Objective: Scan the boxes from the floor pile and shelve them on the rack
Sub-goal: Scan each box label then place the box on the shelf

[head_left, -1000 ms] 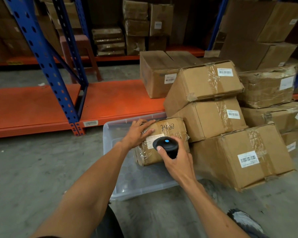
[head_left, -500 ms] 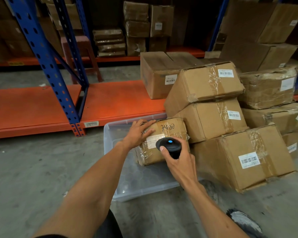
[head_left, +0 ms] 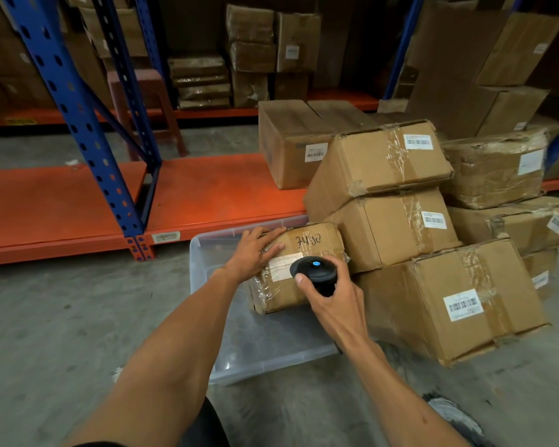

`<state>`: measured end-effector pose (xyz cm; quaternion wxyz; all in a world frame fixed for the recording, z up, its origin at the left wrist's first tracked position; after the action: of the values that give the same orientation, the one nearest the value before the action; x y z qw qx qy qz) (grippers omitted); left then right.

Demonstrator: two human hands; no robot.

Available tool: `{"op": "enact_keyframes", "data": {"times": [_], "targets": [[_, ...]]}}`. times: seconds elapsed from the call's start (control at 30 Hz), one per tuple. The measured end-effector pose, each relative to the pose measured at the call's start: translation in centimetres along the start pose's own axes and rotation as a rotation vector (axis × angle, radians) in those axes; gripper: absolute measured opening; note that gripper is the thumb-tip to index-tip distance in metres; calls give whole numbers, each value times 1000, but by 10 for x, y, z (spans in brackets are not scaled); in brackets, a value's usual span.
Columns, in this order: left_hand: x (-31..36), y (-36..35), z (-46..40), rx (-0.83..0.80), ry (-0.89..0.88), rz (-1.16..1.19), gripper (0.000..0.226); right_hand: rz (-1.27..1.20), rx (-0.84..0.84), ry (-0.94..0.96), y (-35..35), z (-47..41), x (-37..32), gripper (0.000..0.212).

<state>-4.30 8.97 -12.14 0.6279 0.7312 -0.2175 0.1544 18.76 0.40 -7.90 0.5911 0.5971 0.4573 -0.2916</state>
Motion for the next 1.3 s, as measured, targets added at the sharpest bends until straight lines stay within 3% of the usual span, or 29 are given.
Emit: {"op": "enact_keyframes", "data": {"times": [0.3,0.53,0.77,1.0,1.3], "targets": [[-6,-1,-5,1,-7,6,71,25,42,45,34,-18,-19,59],[-2,0,-7,-16,-16,-2,84,49,211,48,107,-68,-45,67],[3,2,-5,9,-33,28,85,43,183,74,160,-131,-55,69],[3,-2,-1,9,-19,18,80,163,63,-88,157,-156,10,79],[8,-3,5,-15,-9,9,75,178,85,-93,152,-154,13,93]]}}
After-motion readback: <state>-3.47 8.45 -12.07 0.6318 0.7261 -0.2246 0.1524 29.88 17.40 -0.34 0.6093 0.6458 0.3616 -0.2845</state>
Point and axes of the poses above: each hand's wrist, its own z-axis away from the middle knuckle, its own y-axis out of the back of the hand, x = y × z, the point moved 9 cm from there along -z, towards the middle knuckle, and after that the axes turned 3 degrees about -x, right-handed, at the moved point
